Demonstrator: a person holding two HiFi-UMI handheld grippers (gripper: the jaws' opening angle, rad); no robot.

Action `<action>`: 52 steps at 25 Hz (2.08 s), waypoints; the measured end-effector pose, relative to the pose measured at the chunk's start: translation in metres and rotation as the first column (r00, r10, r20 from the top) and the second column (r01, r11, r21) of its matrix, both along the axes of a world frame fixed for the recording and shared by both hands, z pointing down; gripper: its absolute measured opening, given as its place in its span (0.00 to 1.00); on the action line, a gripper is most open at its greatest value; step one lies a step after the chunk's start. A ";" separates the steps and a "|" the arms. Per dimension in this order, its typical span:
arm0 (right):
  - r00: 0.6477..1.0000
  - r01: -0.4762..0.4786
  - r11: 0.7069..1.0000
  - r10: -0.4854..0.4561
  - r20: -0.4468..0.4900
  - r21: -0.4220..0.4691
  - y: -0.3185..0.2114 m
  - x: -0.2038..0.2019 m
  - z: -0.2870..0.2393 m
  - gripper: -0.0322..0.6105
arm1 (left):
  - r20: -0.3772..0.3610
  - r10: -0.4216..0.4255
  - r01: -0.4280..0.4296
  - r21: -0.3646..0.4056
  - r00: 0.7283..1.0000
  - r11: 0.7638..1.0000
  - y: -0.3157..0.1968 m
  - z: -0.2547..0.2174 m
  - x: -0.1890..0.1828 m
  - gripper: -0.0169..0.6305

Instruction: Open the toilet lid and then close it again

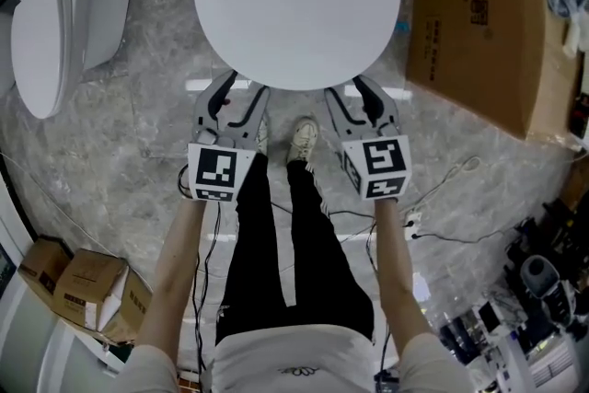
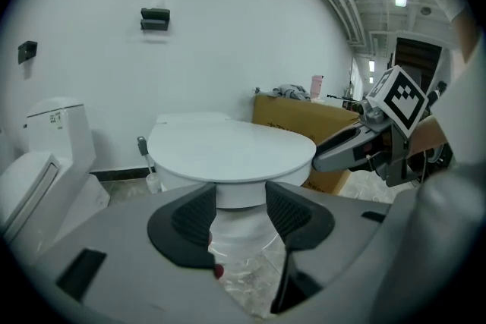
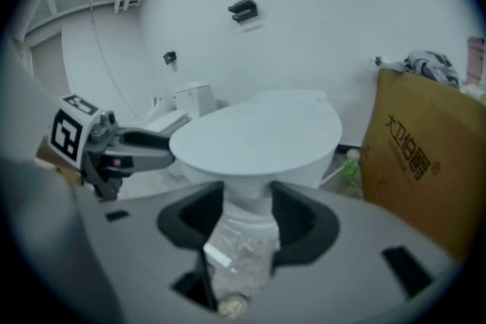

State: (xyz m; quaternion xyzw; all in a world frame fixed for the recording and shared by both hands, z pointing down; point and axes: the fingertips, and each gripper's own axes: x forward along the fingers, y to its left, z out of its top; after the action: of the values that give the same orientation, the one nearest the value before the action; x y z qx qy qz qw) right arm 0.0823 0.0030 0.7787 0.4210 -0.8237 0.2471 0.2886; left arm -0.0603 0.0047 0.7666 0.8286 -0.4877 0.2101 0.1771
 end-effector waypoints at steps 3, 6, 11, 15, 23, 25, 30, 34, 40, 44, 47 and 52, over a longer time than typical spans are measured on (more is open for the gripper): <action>0.999 -0.010 0.999 0.009 0.040 0.033 -0.011 -0.001 -0.034 0.38 | -0.019 0.001 -0.001 0.040 1.000 0.999 -0.010 -0.033 -0.001 0.36; 0.996 -0.033 0.997 0.027 0.084 0.063 -0.022 -0.002 -0.071 0.39 | -0.029 0.010 -0.008 0.078 1.000 0.997 -0.021 -0.069 -0.002 0.36; 0.988 -0.061 0.994 0.047 0.146 0.091 -0.050 -0.002 -0.132 0.40 | -0.069 0.008 -0.001 0.114 0.998 0.994 -0.047 -0.129 -0.004 0.37; 0.984 -0.061 0.996 0.048 0.169 0.072 -0.069 -0.004 -0.168 0.40 | -0.076 -0.011 0.019 0.108 0.997 0.994 -0.063 -0.163 -0.005 0.38; 0.974 -0.069 0.996 0.056 0.219 0.053 -0.107 -0.003 -0.221 0.40 | -0.143 -0.073 0.091 0.128 0.987 0.988 -0.101 -0.218 -0.005 0.42; 0.974 -0.068 0.997 0.058 0.219 0.041 -0.117 -0.002 -0.233 0.40 | -0.158 -0.076 0.097 0.130 0.985 0.987 -0.111 -0.231 -0.004 0.42; 0.971 -0.051 0.997 0.038 0.238 0.050 -0.148 -0.006 -0.264 0.39 | -0.167 -0.021 0.044 0.134 0.986 0.990 -0.140 -0.261 -0.010 0.42; 0.968 -0.044 0.998 0.030 0.248 0.051 -0.173 -0.008 -0.286 0.38 | -0.138 0.036 -0.018 0.131 0.990 0.991 -0.161 -0.282 -0.012 0.42; 0.959 -0.070 0.995 0.048 0.280 0.067 -0.234 -0.010 -0.329 0.38 | -0.043 0.125 -0.115 0.182 0.991 0.976 -0.215 -0.320 -0.012 0.42; 0.951 -0.106 0.990 0.073 0.301 0.094 -0.276 -0.013 -0.355 0.38 | -0.062 0.085 -0.068 0.231 0.994 0.971 -0.260 -0.343 -0.018 0.41; 0.950 -0.119 0.985 0.077 0.303 0.123 -0.305 -0.017 -0.370 0.38 | -0.105 0.051 -0.023 0.254 0.993 0.967 -0.290 -0.358 -0.023 0.39; 0.965 -0.105 0.974 0.051 0.258 0.200 -0.346 -0.027 -0.392 0.30 | -0.120 0.046 -0.012 0.270 0.992 0.963 -0.333 -0.372 -0.029 0.37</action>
State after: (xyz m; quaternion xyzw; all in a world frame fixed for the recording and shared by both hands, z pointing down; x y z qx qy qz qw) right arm 0.0550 -0.3430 0.3865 0.4469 -0.8579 0.2204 0.1257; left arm -0.0892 -0.3287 0.3943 0.8637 -0.4873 0.0921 0.0901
